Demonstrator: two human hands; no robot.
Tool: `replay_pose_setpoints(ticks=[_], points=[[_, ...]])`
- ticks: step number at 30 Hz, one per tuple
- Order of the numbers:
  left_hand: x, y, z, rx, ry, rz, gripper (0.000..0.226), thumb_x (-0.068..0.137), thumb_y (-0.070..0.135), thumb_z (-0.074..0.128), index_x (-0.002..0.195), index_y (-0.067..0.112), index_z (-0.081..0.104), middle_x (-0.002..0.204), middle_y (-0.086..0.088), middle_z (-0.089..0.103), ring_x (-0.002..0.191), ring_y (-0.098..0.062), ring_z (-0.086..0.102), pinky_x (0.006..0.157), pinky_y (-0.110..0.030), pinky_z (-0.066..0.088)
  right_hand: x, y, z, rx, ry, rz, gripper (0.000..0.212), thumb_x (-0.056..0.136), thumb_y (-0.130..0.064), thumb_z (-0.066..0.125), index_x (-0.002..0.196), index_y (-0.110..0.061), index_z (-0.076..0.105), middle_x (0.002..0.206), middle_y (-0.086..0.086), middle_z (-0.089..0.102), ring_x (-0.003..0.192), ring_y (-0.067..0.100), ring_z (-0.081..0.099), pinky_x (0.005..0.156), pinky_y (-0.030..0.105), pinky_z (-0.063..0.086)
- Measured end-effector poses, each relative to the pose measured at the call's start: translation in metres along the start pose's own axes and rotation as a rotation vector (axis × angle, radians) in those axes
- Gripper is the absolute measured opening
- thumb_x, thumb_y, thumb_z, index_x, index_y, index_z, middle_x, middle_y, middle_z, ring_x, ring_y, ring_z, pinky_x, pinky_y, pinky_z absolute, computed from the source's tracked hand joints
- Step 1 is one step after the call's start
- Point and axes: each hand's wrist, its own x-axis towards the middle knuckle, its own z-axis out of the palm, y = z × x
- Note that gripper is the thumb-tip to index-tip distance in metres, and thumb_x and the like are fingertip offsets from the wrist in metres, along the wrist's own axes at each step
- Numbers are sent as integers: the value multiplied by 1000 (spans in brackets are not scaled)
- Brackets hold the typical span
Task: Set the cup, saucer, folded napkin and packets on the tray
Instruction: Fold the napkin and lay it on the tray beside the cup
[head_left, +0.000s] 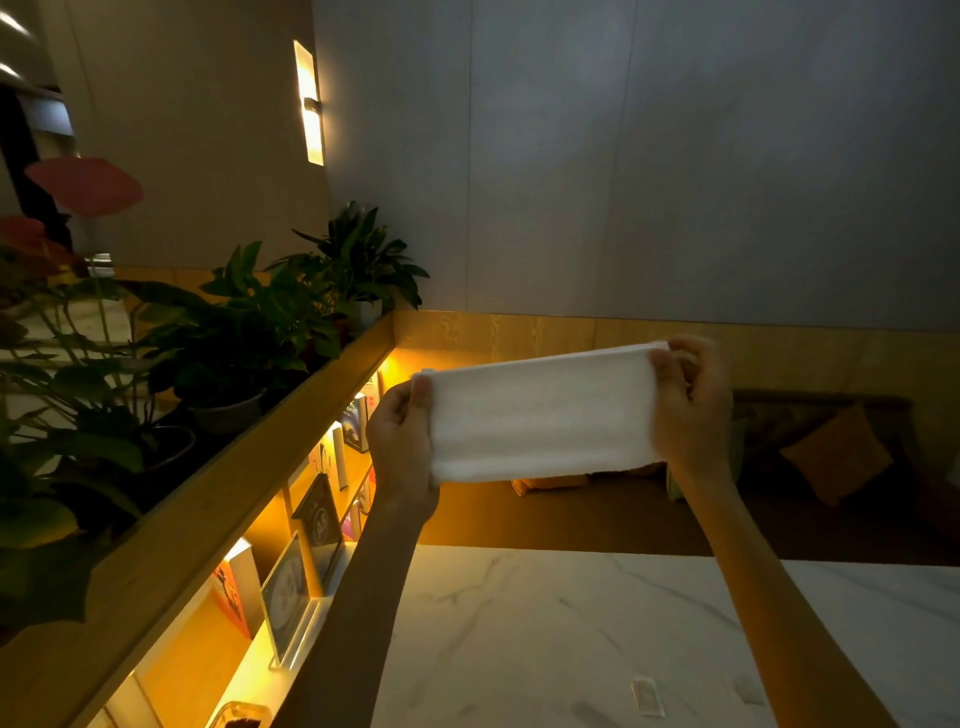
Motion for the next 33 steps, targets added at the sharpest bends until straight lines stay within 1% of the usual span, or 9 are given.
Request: replay_pose_setpoints(ticks=[3, 7, 11, 14, 16, 20, 24, 29, 33], points=[[1, -9, -3, 199, 9, 30, 13, 93, 42, 56, 87, 33, 62, 91, 6, 63, 84, -14, 65, 59, -25, 53, -9, 14, 4, -5, -54, 168, 13, 93, -46, 49, 103, -38, 47, 91, -25, 59, 85, 3, 63, 60, 19, 52], [-13, -37, -7, 426, 126, 104, 15, 94, 38, 56, 89, 25, 58, 84, 11, 60, 77, -9, 61, 62, -23, 48, -39, 35, 9, -69, -115, 334, 19, 92, -46, 53, 105, -33, 51, 95, -12, 64, 86, 9, 67, 68, 35, 59], [-37, -66, -9, 538, 120, 53, 13, 95, 38, 55, 97, 25, 58, 96, 5, 62, 83, -10, 59, 72, -29, 50, -86, 42, 17, -127, -125, 370, 18, 92, -50, 52, 101, -34, 49, 87, -13, 62, 80, 7, 66, 60, 23, 52], [-58, -83, -4, 624, 78, -11, 21, 94, 36, 57, 104, 19, 65, 104, 0, 68, 96, -16, 62, 85, -36, 54, -129, 33, 33, -132, -200, 434, 16, 92, -46, 53, 99, -31, 51, 89, -8, 64, 80, 12, 66, 63, 27, 56], [-74, -90, 2, 646, 48, -28, 21, 93, 33, 59, 106, 18, 66, 104, -1, 69, 91, -9, 61, 78, -25, 51, -156, 24, 47, -105, -261, 445, 16, 92, -42, 56, 99, -27, 53, 90, -3, 65, 81, 15, 67, 65, 29, 57], [-102, -94, 9, 655, 32, -18, 22, 94, 34, 57, 106, 19, 69, 100, 1, 73, 72, 8, 51, 66, -9, 35, -190, 3, 68, 89, -194, 560, 30, 91, -37, 57, 110, -13, 62, 99, 5, 71, 89, 20, 68, 68, 11, 52], [-110, -85, -1, 643, 15, 13, 29, 93, 35, 56, 112, 18, 70, 102, -1, 75, 74, 8, 54, 67, -6, 36, -197, -7, 64, 130, -150, 505, 39, 82, -50, 56, 109, -22, 63, 102, -7, 71, 92, 11, 67, 82, 27, 58], [-111, -72, -6, 613, -8, 89, 28, 92, 29, 59, 116, 20, 69, 97, 13, 68, 77, 13, 57, 66, 2, 38, -188, -20, 67, 168, -119, 476, 24, 81, -50, 59, 102, -38, 60, 97, -19, 68, 92, 0, 65, 70, 14, 55], [-113, -65, -2, 492, -54, 118, 21, 93, 23, 57, 110, 35, 60, 89, 28, 62, 82, 24, 58, 67, 3, 45, -183, -29, 68, 173, -119, 431, 28, 82, -52, 57, 103, -34, 61, 98, -18, 68, 95, -4, 63, 66, 8, 51]])
